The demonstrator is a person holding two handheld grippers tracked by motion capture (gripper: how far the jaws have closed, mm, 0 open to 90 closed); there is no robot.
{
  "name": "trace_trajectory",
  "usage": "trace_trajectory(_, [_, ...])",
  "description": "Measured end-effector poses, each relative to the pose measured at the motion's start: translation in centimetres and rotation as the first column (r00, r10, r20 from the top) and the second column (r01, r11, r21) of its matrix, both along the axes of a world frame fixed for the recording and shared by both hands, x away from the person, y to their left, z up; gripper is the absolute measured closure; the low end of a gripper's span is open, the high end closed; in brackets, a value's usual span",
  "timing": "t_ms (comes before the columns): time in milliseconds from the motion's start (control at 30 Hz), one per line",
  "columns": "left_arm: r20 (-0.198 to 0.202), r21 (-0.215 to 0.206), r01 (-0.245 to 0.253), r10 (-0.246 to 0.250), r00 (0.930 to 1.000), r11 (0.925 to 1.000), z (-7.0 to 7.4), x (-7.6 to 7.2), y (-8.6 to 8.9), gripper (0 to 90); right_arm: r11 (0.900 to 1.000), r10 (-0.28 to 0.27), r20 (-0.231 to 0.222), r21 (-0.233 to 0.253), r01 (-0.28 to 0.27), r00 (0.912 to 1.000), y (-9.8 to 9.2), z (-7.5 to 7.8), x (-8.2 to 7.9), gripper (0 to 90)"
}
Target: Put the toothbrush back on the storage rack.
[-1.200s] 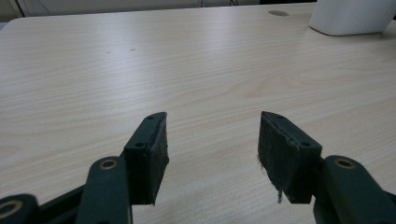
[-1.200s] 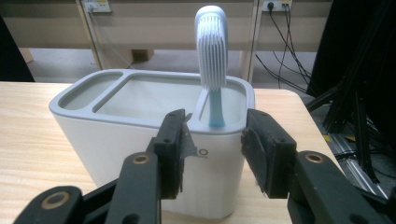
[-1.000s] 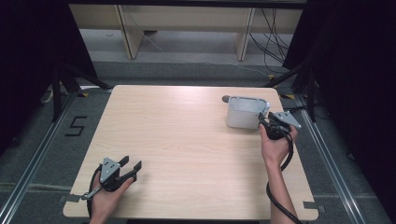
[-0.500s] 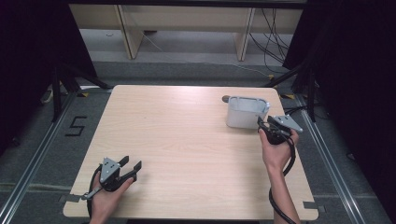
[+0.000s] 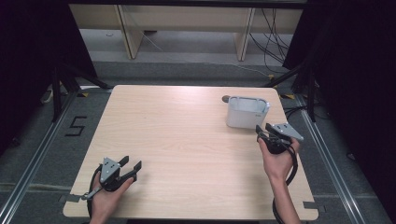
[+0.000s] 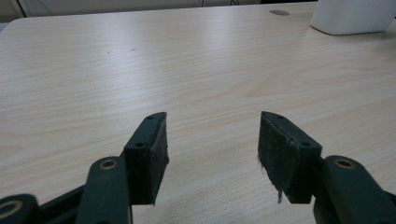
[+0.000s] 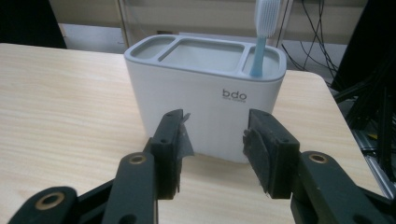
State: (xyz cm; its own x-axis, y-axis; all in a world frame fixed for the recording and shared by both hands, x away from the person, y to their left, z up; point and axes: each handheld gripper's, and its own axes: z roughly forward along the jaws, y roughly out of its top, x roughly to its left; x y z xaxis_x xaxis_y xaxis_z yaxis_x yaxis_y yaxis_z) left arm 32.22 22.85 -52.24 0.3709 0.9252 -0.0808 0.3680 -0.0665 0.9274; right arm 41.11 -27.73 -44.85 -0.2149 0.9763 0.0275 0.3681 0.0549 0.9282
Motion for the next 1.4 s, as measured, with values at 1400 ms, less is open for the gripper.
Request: trace_trajectory(1400, [0.003,-0.003,-0.007,0.007,1.0,1.0,0.0,0.0,0.0,42.2,0.998,0.061,-0.057,-0.005,-0.061,0.9965,-1.2,-5.1,-7.5,56.6])
